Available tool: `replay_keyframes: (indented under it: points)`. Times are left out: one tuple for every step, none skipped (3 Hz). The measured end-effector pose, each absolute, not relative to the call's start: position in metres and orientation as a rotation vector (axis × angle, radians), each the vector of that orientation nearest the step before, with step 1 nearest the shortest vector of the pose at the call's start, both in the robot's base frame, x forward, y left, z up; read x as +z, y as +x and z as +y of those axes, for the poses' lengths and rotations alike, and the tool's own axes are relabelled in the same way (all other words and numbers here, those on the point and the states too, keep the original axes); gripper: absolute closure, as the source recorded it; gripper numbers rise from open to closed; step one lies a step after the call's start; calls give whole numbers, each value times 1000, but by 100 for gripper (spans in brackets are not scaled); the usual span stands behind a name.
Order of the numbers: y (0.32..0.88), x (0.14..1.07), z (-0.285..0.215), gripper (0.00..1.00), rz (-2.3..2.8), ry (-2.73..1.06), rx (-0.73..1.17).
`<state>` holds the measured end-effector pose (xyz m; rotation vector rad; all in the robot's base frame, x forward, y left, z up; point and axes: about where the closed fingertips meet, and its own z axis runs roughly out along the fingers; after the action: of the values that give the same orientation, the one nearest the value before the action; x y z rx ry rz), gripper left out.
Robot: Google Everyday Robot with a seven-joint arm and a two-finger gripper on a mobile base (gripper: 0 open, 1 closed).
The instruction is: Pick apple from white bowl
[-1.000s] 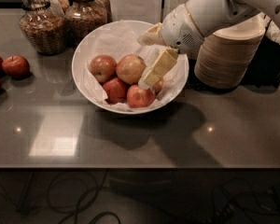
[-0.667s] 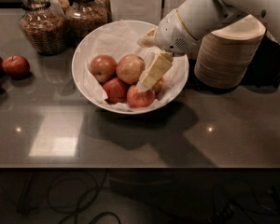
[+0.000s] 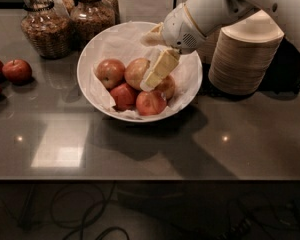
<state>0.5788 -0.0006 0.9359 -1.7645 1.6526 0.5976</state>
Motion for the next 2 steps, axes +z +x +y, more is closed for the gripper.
replay_keyframes:
  points:
    - [576, 933, 10, 17, 1641, -1776, 652]
    - [574, 924, 18, 18, 1647, -1803, 684]
